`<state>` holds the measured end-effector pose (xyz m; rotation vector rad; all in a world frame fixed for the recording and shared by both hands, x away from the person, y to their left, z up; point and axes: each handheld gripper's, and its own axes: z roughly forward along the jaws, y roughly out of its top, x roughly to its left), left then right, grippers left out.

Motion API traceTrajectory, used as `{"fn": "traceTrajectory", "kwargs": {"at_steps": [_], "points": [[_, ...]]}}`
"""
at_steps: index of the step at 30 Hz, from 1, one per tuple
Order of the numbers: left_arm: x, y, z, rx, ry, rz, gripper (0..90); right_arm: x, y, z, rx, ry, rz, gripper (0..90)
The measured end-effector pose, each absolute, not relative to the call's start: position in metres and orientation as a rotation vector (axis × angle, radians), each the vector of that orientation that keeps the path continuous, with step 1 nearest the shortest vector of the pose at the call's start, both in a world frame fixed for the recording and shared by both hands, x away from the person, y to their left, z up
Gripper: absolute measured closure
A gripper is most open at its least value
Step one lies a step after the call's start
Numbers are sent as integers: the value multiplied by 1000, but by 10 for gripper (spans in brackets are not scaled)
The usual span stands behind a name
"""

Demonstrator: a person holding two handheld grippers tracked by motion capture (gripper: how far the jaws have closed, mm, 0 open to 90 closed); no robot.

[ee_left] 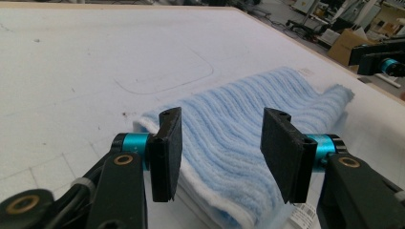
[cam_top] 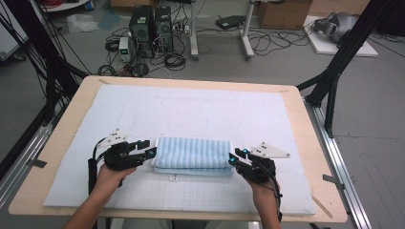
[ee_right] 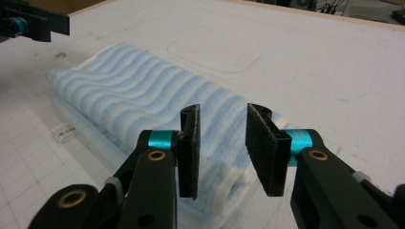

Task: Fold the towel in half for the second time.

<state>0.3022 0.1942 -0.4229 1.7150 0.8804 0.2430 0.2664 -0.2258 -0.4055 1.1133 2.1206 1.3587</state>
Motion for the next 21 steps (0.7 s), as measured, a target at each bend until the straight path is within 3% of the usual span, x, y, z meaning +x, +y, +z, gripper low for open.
{"fn": "traceTrajectory", "kwargs": {"at_steps": [10, 21], "points": [[297, 165, -448, 1933, 872, 229, 564, 279, -202, -439, 1083, 2316, 1161, 648], [293, 167, -450, 1995, 858, 238, 578, 273, -209, -447, 1010, 2356, 1135, 630]]}}
